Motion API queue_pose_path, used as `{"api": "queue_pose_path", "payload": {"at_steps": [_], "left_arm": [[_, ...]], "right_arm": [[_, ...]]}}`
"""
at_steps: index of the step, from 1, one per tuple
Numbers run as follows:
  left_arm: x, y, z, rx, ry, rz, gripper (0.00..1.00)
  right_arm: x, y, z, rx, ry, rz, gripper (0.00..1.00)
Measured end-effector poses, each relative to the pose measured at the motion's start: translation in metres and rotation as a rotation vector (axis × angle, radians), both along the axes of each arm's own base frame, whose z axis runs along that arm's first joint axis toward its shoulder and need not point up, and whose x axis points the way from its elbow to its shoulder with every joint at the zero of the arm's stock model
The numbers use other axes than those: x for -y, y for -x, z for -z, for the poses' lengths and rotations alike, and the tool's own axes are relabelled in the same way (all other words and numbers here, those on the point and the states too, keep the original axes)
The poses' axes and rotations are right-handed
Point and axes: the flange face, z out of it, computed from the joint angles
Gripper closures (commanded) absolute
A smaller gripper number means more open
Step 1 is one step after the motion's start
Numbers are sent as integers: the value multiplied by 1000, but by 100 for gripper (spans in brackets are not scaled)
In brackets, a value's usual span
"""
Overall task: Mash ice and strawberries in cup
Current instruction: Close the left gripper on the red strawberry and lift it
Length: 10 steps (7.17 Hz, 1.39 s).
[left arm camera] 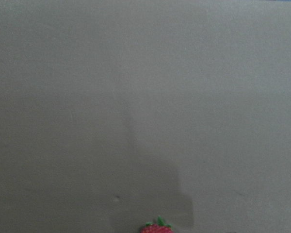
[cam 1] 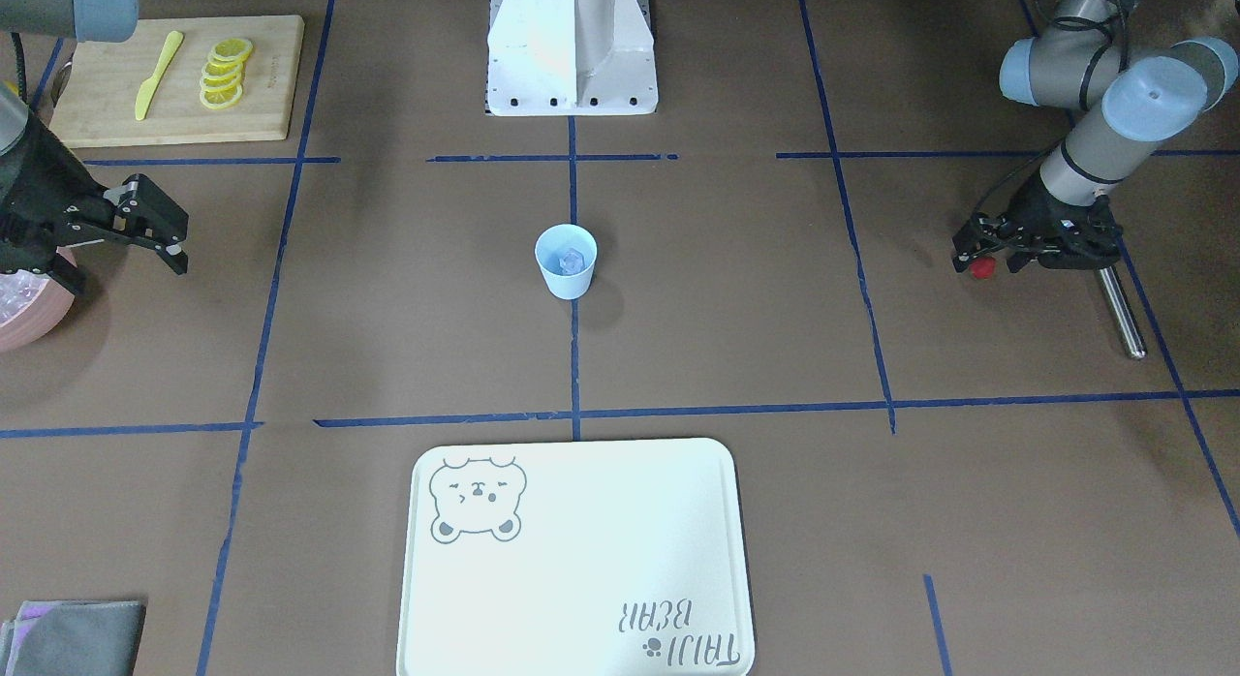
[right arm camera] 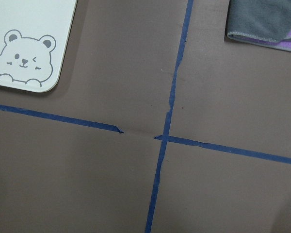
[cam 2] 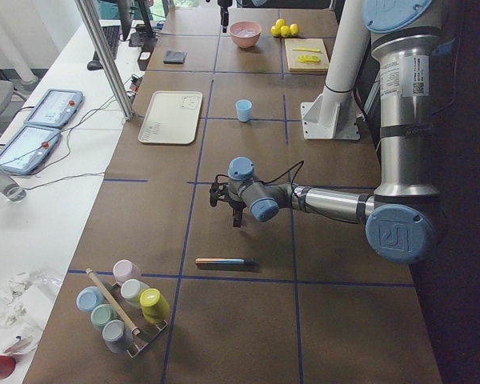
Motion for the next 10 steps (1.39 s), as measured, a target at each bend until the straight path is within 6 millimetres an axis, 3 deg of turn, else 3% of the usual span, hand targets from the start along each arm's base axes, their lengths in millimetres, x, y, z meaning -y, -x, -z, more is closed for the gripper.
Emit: {"api": "queue_pose_path", "payload": {"at_steps": [2, 6, 7, 10], "left_arm": [[-1, -2, -1, 1, 2, -4, 31], [-3, -2, -2, 3, 5, -6, 84], [-4, -2, -2, 3, 4, -7, 92], [-3, 2, 9, -13, -6, -6, 97]], "right_arm": [[0, 0, 1, 1, -1, 0, 1], [0, 0, 1, 1, -2, 0, 1], [0, 0, 2, 2, -2, -1, 1], [1, -2, 1, 0, -1, -4, 1]]}}
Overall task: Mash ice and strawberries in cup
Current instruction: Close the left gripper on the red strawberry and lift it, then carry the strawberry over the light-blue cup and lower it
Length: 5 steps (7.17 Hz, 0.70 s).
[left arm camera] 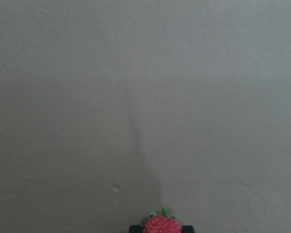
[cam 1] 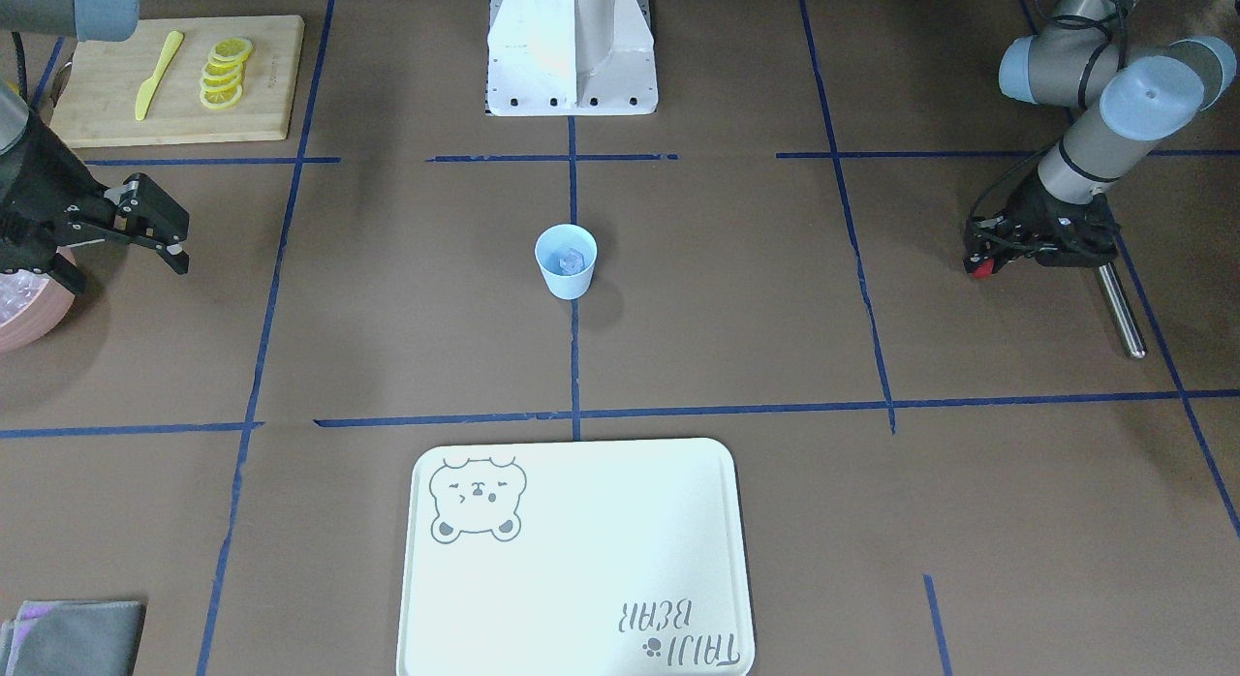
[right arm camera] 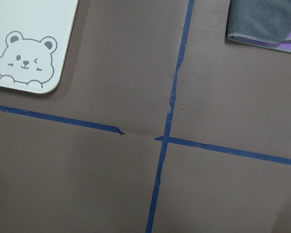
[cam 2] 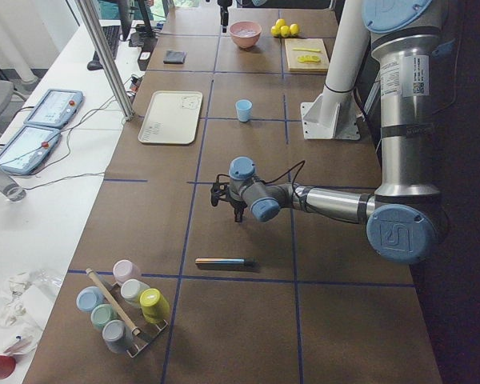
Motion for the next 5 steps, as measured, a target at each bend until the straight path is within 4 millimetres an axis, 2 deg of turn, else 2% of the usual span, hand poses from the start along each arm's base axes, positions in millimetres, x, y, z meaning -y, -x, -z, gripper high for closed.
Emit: {"api": "queue_pose_path", "payload": {"at_steps": [1, 2, 3, 4, 5], "left_arm": [[1, 0, 16, -8, -4, -1, 97], [3, -2, 41, -3, 3, -2, 97], [7, -6, 83, 10, 18, -3, 97], [16, -15, 136, 22, 33, -2, 97], [30, -31, 199, 26, 54, 5, 97]], "right_arm": [[1, -3, -1, 0, 1, -3, 1], [1, -5, -3, -2, 2, -4, 1], [0, -7, -6, -4, 5, -5, 1], [0, -10, -10, -6, 8, -8, 1], [-2, -16, -17, -10, 13, -12, 1]]}}
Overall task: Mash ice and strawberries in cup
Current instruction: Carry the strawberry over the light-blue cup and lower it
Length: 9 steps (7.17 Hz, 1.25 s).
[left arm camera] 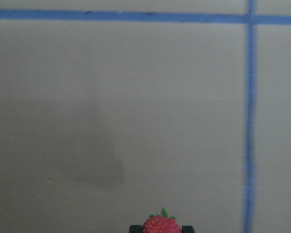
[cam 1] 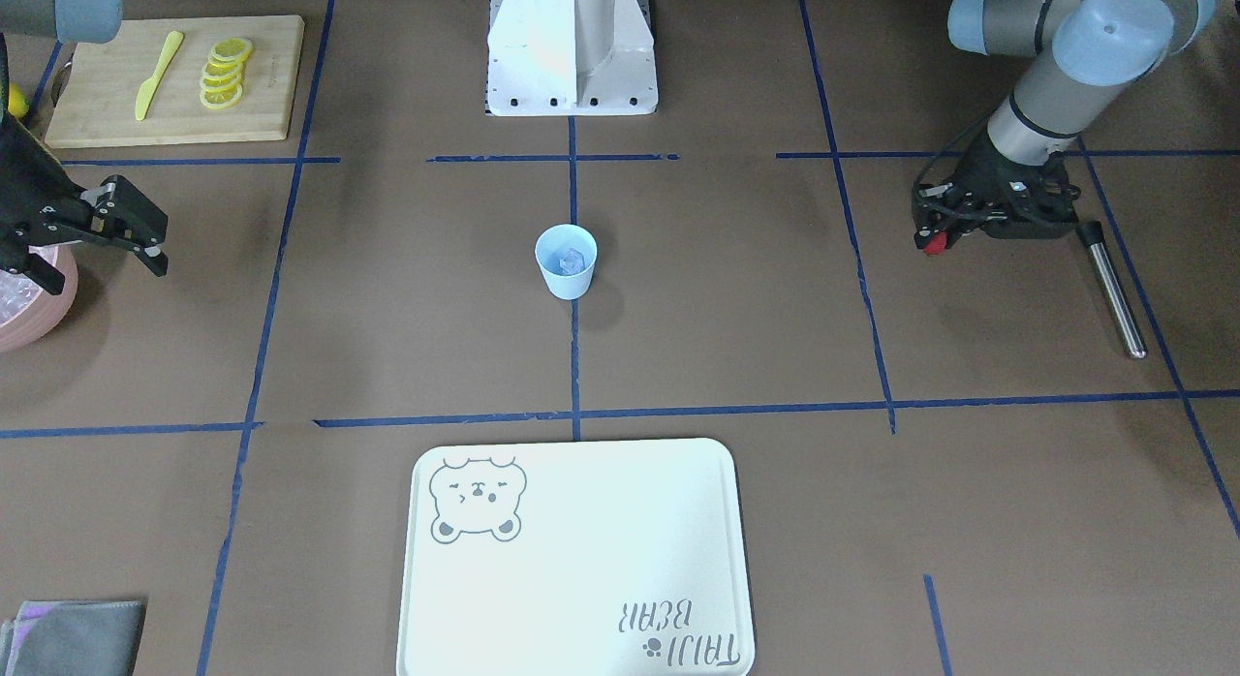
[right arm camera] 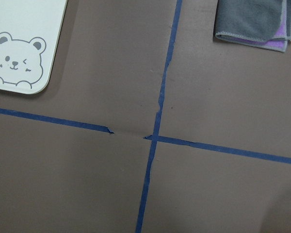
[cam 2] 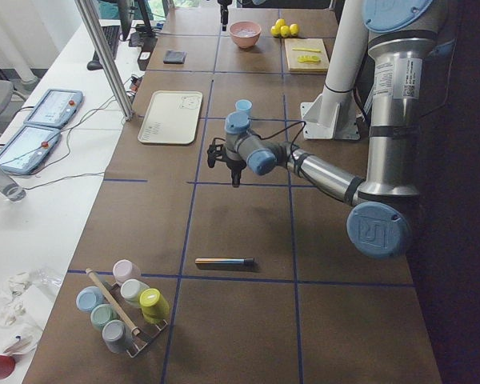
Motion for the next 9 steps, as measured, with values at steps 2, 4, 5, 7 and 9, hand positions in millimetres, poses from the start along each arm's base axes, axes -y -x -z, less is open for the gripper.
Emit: {"api": "queue_pose_path", "payload": {"at_steps": [2, 4, 5, 7, 9], "left_arm": [[0, -68, 121, -32, 83, 17, 98], [-4, -151, 212, -74, 145, 39, 98], [-6, -194, 248, -82, 154, 43, 98], [-9, -246, 277, -105, 136, 36, 97], [-8, -260, 277, -113, 127, 35, 97]], "right_arm": [[-7, -21, -19, -16, -1, 0, 1], [-18, -42, -35, -22, 5, 0, 1], [-22, -48, -39, -24, 11, -3, 1], [-25, -51, -44, -25, 18, -4, 1], [-27, -52, -47, -27, 23, -4, 1]]}}
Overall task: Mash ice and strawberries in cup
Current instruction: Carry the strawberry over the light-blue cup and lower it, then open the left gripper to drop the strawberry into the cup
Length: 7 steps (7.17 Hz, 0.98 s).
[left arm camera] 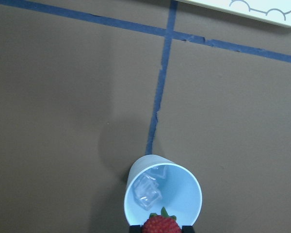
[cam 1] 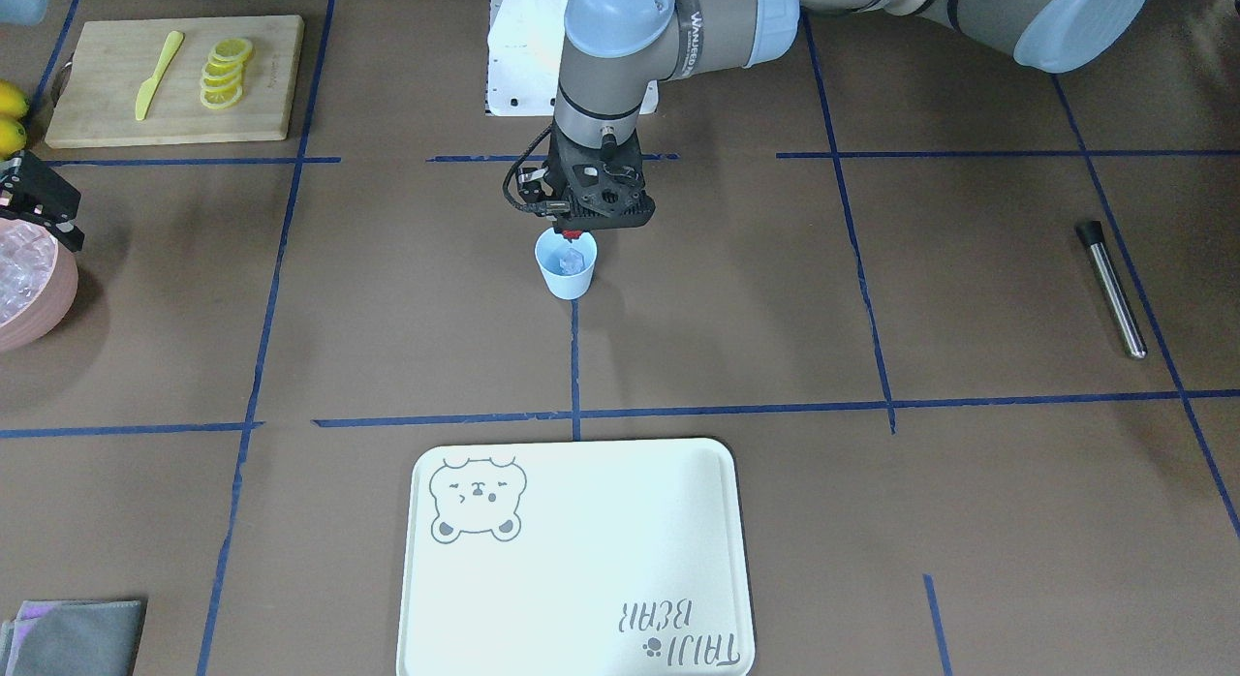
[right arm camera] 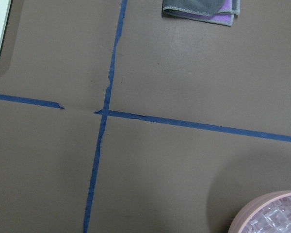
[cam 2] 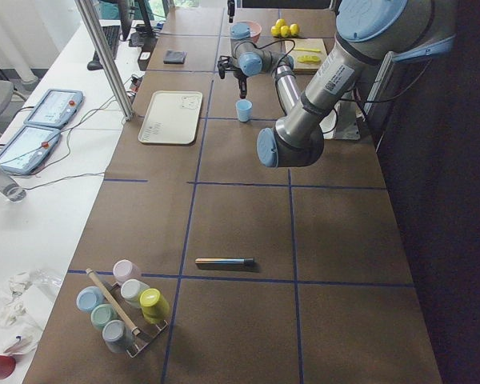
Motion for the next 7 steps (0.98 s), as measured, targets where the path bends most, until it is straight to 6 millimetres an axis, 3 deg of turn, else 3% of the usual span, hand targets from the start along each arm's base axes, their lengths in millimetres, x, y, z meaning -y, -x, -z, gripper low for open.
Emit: {"api": "queue_pose_path", "payload": {"at_steps": [2, 3, 5, 7], "left_arm": [[-1, -7, -4, 1, 0, -5, 95], [0, -13, -7, -3, -4, -8, 82], [1, -22, -13, -11, -11, -14, 0], [2, -22, -16, -12, -18, -14, 0]], "right_arm": [[0, 0, 0, 0, 1, 0, 1], [0, 0, 0, 1, 2, 1, 1], [0, 0, 0, 2, 3, 0, 1], [0, 0, 0, 3, 2, 0, 1]]}}
